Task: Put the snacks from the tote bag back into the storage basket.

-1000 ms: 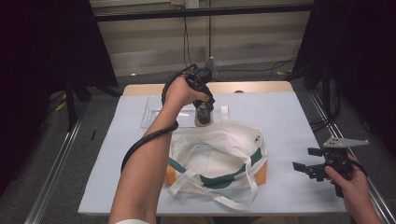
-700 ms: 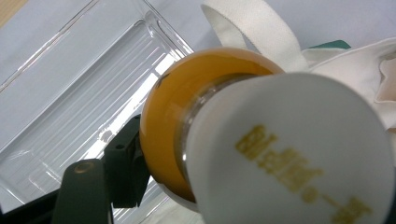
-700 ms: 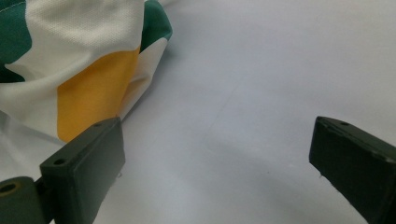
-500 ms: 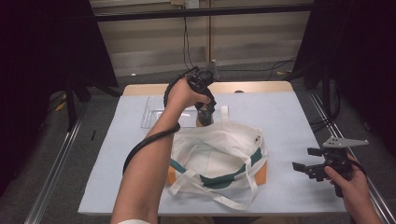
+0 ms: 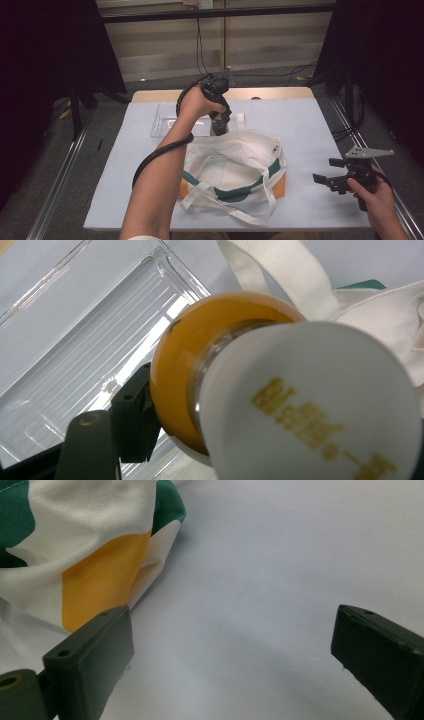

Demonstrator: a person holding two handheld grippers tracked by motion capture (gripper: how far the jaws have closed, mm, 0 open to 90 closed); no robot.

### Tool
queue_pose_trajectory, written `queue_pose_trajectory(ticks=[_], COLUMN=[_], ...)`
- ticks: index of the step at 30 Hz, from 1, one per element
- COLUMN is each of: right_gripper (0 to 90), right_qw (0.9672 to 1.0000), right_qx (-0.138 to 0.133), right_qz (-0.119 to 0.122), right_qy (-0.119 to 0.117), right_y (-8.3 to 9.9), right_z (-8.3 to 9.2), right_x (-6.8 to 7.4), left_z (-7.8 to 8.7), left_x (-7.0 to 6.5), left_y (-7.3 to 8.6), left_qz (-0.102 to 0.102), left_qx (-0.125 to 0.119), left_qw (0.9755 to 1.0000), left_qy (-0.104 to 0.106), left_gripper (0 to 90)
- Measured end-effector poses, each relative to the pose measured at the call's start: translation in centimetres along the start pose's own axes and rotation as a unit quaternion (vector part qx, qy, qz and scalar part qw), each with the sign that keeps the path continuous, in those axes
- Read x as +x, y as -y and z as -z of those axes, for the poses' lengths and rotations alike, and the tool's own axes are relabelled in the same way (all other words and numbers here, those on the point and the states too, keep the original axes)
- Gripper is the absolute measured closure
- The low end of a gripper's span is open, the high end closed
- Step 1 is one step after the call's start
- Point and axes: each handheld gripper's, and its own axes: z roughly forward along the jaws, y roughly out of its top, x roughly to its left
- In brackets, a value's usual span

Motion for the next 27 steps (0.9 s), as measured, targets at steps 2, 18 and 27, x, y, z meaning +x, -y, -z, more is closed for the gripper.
queue_pose_trajectory(ticks=[2, 18, 27], right_gripper=[3.6, 3.6, 3.6], right_qw=[1.0000, 1.0000, 1.0000], right_qx=[0.001, 0.003, 0.003], right_qz=[-0.001, 0.000, 0.002], right_qy=[0.001, -0.001, 0.000], right_y=[0.0, 0.0, 0.0], right_z=[0.0, -0.1, -0.2], right_x=[0.0, 0.0, 0.1], left_z=[-0.1, -1.1, -1.6], left_x=[-0.1, 0.2, 0.3], left_y=[0.0, 0.3, 0.6], left_qz=[0.008, 0.002, 0.010], left_qx=[0.000, 0.002, 0.001], left_qw=[1.0000, 1.0000, 0.9999], left_qy=[-0.001, 0.002, 0.003], left_gripper=[30.0, 29.9, 29.8])
